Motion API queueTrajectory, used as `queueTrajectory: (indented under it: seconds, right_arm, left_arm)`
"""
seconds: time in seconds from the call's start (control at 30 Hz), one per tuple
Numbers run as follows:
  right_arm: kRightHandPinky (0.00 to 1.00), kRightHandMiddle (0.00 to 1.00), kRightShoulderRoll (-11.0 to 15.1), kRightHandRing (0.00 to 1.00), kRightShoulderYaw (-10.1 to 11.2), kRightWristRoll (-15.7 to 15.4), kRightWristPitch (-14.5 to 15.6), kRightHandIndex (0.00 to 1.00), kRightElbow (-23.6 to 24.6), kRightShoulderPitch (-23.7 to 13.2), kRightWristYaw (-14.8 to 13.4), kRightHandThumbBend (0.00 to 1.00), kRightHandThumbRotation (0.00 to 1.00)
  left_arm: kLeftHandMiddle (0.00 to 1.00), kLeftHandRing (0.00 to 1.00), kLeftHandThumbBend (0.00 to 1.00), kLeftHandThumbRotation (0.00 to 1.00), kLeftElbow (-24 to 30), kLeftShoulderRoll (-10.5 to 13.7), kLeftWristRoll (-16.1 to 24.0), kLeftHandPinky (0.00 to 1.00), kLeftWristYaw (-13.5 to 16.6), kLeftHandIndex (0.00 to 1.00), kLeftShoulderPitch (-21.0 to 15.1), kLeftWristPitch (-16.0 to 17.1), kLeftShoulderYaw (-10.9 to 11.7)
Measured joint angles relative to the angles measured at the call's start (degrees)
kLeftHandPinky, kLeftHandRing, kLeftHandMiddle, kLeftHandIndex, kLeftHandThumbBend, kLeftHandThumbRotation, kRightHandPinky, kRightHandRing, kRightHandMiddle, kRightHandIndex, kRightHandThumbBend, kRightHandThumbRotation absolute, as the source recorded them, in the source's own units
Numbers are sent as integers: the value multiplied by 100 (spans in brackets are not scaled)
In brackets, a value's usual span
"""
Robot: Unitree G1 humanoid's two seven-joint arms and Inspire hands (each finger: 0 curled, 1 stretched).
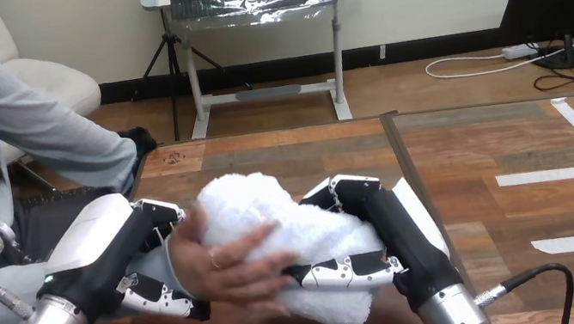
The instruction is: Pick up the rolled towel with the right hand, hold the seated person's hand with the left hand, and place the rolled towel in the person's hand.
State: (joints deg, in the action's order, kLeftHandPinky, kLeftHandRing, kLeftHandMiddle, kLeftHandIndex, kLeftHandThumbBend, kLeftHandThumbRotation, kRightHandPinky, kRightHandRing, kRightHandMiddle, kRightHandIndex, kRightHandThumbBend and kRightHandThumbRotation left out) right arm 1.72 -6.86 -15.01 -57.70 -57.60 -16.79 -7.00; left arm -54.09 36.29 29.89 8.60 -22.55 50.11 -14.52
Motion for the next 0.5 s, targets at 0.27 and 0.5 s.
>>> queueTrajectory:
  seconds: [0.27, 0.5]
  right_arm:
    - [32, 49, -5, 39, -7, 189, 76, 47, 495, 194, 222, 83, 0]
    - [32, 49, -2, 39, -7, 337, 190, 47, 855, 297, 398, 83, 0]
  left_arm:
    - [37, 32, 100, 2, -33, -49, 8, 29, 40, 40, -18, 23, -1]
    - [37, 32, 100, 1, -71, -80, 11, 29, 50, 40, -51, 79, -5]
